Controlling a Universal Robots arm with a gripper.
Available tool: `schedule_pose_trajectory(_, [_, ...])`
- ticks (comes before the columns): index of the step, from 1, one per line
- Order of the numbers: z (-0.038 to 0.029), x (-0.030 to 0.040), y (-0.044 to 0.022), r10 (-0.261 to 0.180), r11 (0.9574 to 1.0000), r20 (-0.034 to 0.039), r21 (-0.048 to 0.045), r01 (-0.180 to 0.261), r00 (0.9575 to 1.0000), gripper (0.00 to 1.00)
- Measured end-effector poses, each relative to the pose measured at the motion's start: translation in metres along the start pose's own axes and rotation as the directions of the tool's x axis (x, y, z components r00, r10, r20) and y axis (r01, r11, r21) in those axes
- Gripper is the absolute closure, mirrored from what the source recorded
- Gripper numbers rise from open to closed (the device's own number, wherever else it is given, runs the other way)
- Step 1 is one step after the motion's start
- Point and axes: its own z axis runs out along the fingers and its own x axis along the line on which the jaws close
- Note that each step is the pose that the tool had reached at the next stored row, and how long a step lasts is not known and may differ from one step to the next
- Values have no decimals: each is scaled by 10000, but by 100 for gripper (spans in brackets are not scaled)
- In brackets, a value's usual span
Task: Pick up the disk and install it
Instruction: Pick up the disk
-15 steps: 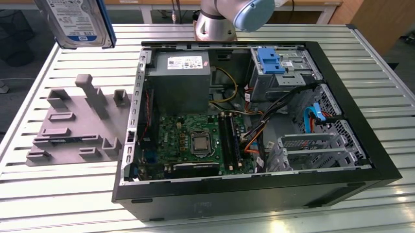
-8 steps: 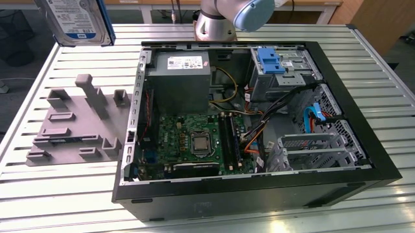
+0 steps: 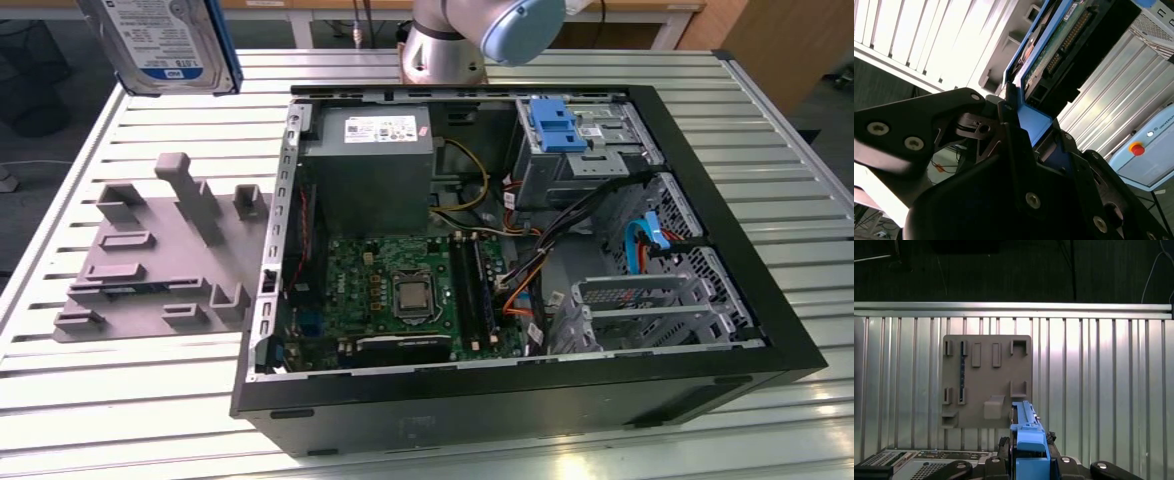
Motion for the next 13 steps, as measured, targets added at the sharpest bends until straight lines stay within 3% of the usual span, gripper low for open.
schedule_pose_trajectory(13, [-3, -1, -135, 1, 10000, 0, 1, -1, 10000, 64])
